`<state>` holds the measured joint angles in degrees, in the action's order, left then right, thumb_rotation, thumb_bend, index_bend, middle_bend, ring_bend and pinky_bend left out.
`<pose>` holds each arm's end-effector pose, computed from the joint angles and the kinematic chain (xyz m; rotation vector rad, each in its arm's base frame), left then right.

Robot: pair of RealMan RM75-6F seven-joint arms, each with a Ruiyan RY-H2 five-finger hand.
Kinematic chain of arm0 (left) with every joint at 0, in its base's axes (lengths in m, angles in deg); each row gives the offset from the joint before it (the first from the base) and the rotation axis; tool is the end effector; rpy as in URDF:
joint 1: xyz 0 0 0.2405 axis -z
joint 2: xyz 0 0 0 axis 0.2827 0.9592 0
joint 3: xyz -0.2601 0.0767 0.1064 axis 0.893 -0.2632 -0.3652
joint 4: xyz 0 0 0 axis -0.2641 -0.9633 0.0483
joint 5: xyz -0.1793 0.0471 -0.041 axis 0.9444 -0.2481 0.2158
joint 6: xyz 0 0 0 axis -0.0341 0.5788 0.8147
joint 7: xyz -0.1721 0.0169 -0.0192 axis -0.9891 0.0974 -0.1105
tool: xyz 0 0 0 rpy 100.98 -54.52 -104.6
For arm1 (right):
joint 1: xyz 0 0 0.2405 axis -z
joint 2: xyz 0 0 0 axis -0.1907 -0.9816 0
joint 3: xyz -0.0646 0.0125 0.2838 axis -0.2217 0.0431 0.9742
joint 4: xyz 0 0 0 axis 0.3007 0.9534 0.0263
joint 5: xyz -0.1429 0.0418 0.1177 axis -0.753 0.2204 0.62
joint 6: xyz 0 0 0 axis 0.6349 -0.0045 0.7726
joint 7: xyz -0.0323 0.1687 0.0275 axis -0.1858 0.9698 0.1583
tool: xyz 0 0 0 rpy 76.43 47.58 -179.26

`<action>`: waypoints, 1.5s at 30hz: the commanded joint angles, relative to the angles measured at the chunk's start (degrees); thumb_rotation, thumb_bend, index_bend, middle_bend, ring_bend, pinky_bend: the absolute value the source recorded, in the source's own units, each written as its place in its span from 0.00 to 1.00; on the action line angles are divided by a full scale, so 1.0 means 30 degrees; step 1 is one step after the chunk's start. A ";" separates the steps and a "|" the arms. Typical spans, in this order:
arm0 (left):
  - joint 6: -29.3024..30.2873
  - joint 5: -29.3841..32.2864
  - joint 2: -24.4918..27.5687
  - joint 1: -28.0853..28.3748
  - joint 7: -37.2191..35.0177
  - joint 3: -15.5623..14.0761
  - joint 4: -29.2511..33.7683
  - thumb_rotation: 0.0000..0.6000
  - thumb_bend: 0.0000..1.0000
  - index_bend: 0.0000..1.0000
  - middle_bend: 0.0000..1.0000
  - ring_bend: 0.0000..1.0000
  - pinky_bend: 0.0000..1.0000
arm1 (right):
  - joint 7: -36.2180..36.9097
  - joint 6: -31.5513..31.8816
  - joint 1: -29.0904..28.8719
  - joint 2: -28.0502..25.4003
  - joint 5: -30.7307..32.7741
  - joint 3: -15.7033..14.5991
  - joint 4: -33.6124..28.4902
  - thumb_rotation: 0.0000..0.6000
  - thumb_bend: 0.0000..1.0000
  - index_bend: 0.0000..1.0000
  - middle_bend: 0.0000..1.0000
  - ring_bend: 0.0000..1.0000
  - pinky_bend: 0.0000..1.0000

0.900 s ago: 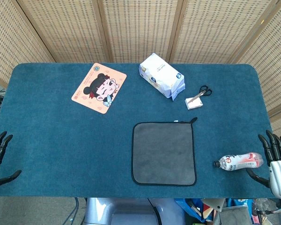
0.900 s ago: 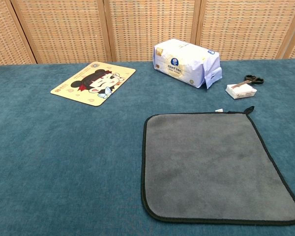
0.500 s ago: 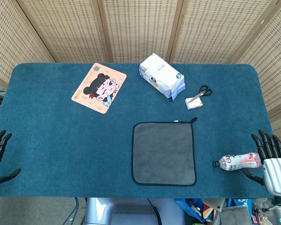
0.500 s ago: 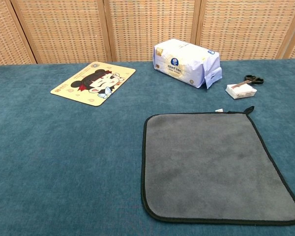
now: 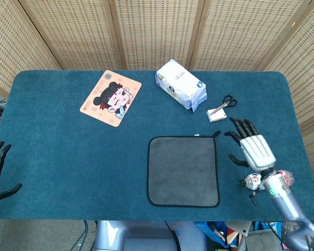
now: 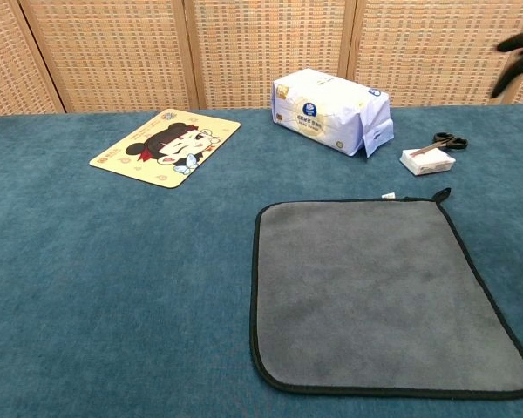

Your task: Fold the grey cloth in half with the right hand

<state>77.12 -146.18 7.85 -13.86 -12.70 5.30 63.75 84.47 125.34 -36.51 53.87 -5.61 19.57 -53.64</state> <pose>-0.3233 0.1961 0.2106 -1.3856 -0.8194 -0.8378 -0.2380 -0.3459 0.1450 1.7086 -0.8447 1.0204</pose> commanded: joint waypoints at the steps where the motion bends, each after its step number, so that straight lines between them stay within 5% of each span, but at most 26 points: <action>1: -0.0134 0.0364 -0.0135 0.0119 0.0298 0.0213 -0.0071 1.00 0.15 0.00 0.00 0.00 0.00 | -0.2802 -0.3357 -0.2510 0.1724 0.3590 0.1368 0.1569 1.00 0.40 0.29 0.00 0.00 0.00; 10: -0.0682 0.1413 -0.0217 0.0387 0.0484 0.0603 -0.0050 1.00 0.15 0.00 0.00 0.00 0.00 | -0.8305 -0.5422 -0.5733 0.5205 1.1019 0.1406 0.3564 1.00 0.41 0.34 0.00 0.00 0.00; 21: -0.1462 0.1997 -0.0225 0.0664 0.0822 0.0545 0.0086 1.00 0.15 0.00 0.00 0.00 0.00 | -1.2088 -0.4736 -0.8070 0.8364 1.5738 0.0648 0.6776 1.00 0.41 0.36 0.00 0.00 0.00; 30: -0.1763 0.2265 -0.0325 0.0855 0.0723 0.0620 -0.0087 1.00 0.15 0.00 0.00 0.00 0.00 | -1.2992 -0.4927 -0.9018 0.9647 1.7616 0.0476 0.8761 1.00 0.42 0.39 0.00 0.00 0.00; 45: -0.1834 0.2839 -0.0340 0.0925 0.0617 0.0834 -0.0190 1.00 0.15 0.00 0.00 0.00 0.00 | -1.2850 -0.5333 -0.9464 1.0813 1.7619 0.0146 1.0637 1.00 0.42 0.41 0.00 0.00 0.00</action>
<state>71.64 -137.69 6.83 -11.10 -10.86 7.79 63.18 45.87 109.48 -64.81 86.11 47.25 20.09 -21.94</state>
